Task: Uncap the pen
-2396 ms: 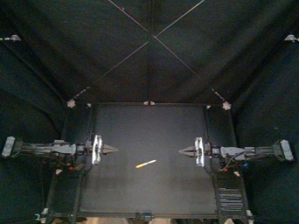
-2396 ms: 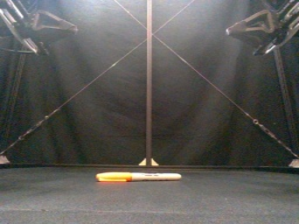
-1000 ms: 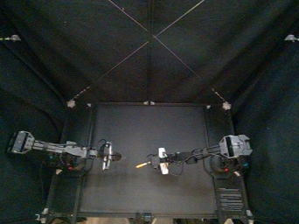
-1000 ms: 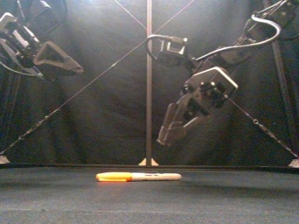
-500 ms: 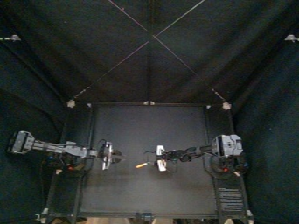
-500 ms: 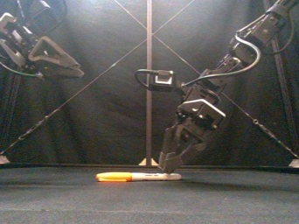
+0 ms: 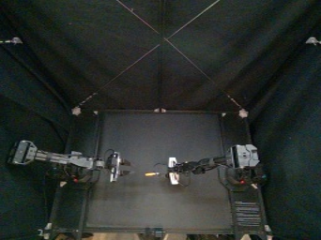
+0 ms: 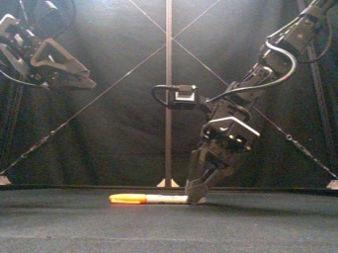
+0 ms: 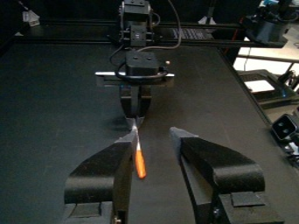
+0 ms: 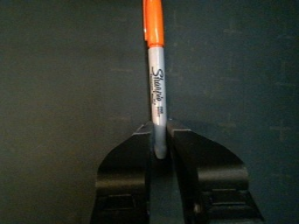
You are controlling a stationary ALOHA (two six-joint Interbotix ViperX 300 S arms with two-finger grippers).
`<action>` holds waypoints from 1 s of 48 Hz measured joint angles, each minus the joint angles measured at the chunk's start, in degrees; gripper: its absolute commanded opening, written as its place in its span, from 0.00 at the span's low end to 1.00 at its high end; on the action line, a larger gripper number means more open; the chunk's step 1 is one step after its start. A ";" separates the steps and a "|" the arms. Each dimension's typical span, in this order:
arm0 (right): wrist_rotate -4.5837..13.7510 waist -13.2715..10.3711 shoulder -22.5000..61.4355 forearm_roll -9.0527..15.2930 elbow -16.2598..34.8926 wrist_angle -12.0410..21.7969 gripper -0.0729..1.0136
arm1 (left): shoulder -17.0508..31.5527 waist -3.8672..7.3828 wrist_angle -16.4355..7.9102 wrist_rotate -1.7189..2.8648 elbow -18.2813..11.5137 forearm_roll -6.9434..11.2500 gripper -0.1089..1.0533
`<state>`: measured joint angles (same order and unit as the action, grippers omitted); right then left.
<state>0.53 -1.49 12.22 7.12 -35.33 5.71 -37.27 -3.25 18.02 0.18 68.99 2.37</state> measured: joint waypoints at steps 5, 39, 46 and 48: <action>-0.18 0.00 -0.97 -0.88 0.18 0.35 0.52 | 0.00 0.88 1.32 -0.18 -0.09 1.67 0.74; -0.26 -2.02 -10.11 2.46 7.21 -3.60 0.52 | 1.85 2.81 5.63 0.00 -1.05 3.25 0.88; -0.53 -2.37 -10.11 2.55 7.82 -4.66 0.52 | 4.92 2.90 5.63 0.00 -2.02 3.25 0.88; -0.53 -2.46 -10.20 2.55 7.82 -4.83 0.52 | 5.62 2.81 5.54 0.00 -2.29 3.25 0.88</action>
<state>0.00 -3.96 2.02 9.67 -27.51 0.88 -31.64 -0.44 23.55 0.18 66.71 5.63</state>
